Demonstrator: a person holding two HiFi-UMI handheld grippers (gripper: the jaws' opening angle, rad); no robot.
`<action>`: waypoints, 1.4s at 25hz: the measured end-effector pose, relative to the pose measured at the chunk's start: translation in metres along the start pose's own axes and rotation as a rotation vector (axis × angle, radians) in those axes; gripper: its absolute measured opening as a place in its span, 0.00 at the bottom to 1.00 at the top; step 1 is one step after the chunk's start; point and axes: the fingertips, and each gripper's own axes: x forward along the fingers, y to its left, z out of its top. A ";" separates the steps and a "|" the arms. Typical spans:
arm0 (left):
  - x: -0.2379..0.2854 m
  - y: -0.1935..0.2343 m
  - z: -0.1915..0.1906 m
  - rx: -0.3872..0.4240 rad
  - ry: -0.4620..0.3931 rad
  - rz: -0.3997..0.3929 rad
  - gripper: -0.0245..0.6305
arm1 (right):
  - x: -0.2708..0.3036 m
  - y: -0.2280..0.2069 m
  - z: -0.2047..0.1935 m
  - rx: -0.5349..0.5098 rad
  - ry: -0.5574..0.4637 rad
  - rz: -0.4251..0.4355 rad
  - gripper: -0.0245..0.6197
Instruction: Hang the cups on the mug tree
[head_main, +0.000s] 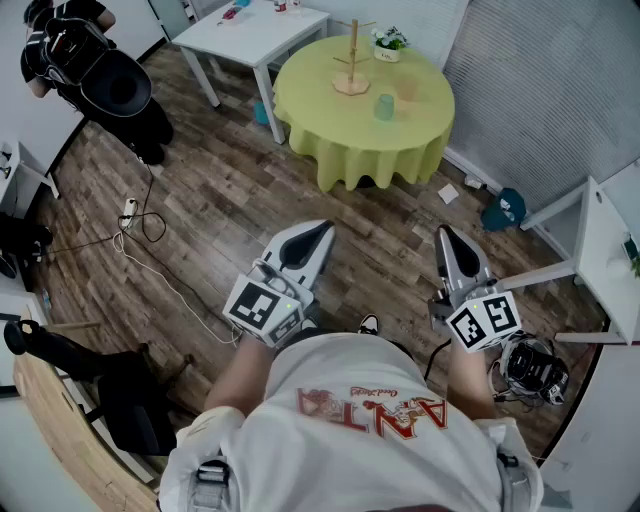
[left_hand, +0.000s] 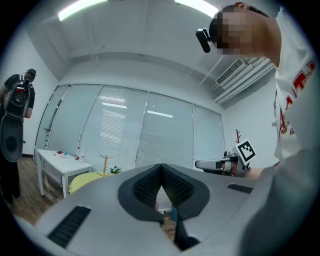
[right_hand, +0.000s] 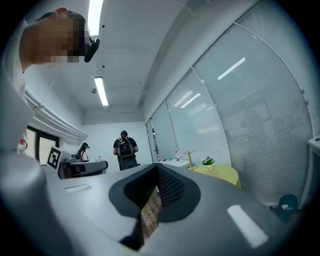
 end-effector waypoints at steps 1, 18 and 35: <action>0.001 -0.002 0.001 0.000 0.004 0.001 0.05 | -0.001 -0.001 0.000 0.002 0.000 0.002 0.03; 0.013 -0.015 -0.006 -0.015 0.026 0.007 0.05 | -0.010 -0.015 -0.001 0.061 -0.018 0.026 0.03; 0.084 -0.062 -0.038 -0.027 0.062 0.000 0.05 | -0.026 -0.091 -0.020 0.168 0.018 0.103 0.03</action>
